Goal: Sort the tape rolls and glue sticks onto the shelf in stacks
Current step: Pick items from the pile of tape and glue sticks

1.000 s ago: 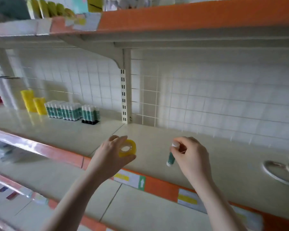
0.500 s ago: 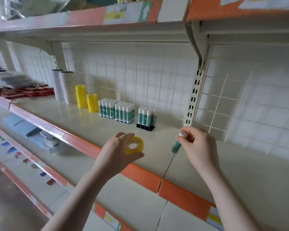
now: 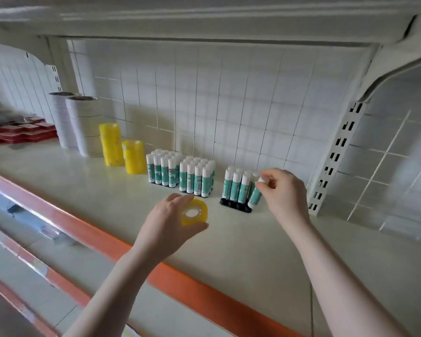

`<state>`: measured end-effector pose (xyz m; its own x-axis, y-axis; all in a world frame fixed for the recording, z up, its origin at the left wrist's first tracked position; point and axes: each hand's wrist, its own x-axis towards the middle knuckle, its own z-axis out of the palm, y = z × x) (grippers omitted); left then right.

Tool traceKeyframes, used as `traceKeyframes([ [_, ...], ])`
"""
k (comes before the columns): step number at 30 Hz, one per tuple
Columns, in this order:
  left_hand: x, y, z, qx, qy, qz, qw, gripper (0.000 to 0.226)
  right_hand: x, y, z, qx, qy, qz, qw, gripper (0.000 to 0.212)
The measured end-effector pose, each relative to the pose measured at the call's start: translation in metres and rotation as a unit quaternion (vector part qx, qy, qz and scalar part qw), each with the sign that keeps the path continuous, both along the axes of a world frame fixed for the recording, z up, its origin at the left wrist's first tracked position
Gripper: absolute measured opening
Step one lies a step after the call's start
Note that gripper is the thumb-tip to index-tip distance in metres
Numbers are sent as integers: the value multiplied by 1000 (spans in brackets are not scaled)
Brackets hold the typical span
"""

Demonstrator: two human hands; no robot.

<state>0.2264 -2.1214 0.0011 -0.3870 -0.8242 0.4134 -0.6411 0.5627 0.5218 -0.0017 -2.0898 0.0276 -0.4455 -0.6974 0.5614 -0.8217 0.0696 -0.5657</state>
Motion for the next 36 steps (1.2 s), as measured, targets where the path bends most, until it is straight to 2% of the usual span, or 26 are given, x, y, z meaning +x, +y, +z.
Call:
traceKeyframes([
  [17, 23, -63, -16, 33, -7, -64, 997, 69, 0, -42, -19, 44, -3, -89, 995, 18],
  [22, 20, -67, -18, 34, -4, -70, 997, 69, -1, -43, -19, 28, -22, -87, 996, 12],
  [30, 13, -70, -21, 41, 0, -63, 997, 69, -6, -50, -26, 19, 1, -81, 997, 9],
  [36, 10, -70, -20, 40, -2, -57, 998, 69, -3, -44, -35, 4, 26, -74, 997, 23],
])
